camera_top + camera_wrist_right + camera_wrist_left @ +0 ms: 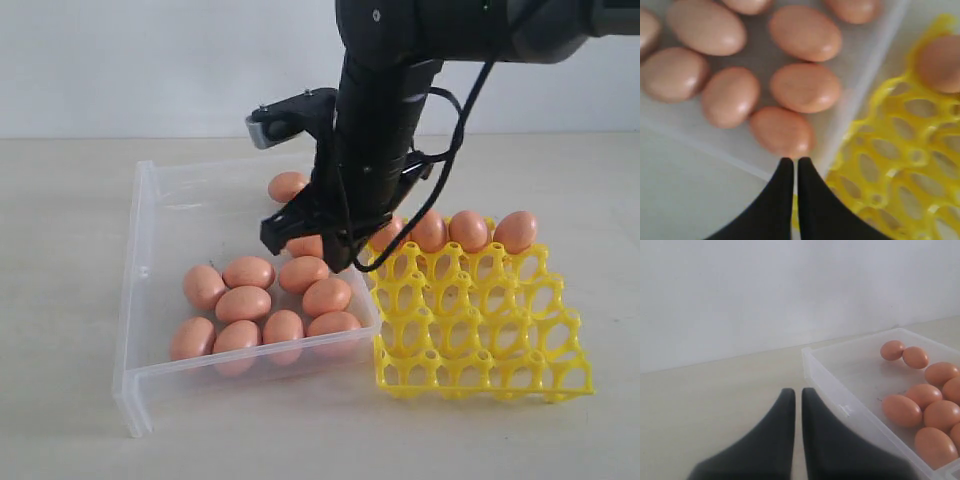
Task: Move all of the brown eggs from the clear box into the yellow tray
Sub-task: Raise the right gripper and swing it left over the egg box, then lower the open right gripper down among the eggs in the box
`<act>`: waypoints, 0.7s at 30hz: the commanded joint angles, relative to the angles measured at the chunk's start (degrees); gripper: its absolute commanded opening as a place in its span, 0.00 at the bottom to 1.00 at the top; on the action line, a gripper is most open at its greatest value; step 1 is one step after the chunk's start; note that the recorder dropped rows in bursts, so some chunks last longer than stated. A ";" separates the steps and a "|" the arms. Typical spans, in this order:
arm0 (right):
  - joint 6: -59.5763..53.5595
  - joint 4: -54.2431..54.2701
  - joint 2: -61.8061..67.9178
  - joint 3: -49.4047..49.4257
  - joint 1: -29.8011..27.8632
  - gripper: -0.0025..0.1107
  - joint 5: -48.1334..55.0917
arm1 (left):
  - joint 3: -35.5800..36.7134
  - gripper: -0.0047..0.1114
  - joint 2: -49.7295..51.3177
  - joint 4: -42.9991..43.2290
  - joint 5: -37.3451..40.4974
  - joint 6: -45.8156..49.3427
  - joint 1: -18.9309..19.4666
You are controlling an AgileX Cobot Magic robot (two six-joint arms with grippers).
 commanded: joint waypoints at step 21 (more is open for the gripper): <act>-38.87 0.85 15.48 -16.84 -1.68 0.43 -3.87 | 0.23 0.07 -0.04 -0.13 -0.18 -0.29 -0.33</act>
